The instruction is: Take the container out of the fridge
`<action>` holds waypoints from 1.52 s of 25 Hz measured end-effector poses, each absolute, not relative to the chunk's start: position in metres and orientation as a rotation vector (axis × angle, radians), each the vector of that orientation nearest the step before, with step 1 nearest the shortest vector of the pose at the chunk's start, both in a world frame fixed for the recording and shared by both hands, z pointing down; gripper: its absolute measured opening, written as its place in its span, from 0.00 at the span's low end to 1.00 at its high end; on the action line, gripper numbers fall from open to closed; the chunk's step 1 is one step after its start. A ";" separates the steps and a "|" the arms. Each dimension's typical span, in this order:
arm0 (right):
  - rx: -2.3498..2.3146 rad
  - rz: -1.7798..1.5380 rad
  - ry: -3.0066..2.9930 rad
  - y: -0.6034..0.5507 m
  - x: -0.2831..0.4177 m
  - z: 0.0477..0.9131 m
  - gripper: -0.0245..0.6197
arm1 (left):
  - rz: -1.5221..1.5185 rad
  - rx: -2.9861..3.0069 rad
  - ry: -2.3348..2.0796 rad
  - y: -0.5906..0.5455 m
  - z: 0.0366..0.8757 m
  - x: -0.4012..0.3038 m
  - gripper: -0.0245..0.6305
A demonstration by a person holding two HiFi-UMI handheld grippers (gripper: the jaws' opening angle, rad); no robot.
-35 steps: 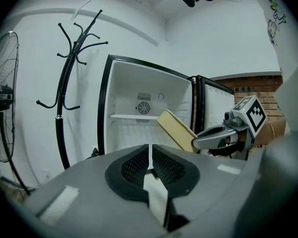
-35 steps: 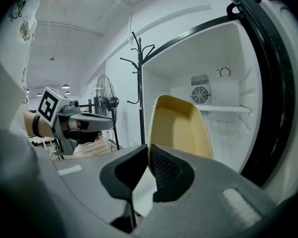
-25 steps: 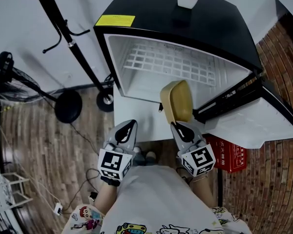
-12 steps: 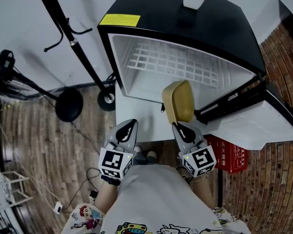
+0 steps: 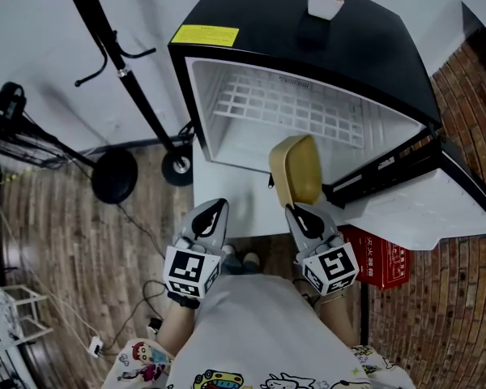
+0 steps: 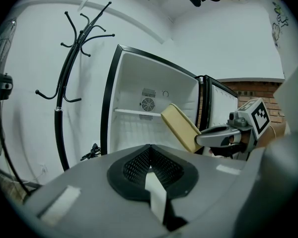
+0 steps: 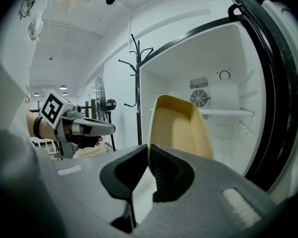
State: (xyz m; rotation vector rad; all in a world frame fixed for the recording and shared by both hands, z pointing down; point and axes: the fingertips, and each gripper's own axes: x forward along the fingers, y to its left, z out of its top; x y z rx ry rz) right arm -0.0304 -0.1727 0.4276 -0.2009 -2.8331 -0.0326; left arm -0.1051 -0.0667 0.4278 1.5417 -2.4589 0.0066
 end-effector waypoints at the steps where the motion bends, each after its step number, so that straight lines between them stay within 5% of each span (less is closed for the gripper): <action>1: -0.202 -0.037 -2.834 -0.172 -0.030 0.427 0.06 | 0.006 1.542 -2.460 -0.066 0.427 -0.106 0.05; 38: -0.137 -0.061 -2.849 -0.164 -0.025 0.423 0.06 | 0.027 1.554 -2.462 -0.052 0.427 -0.109 0.05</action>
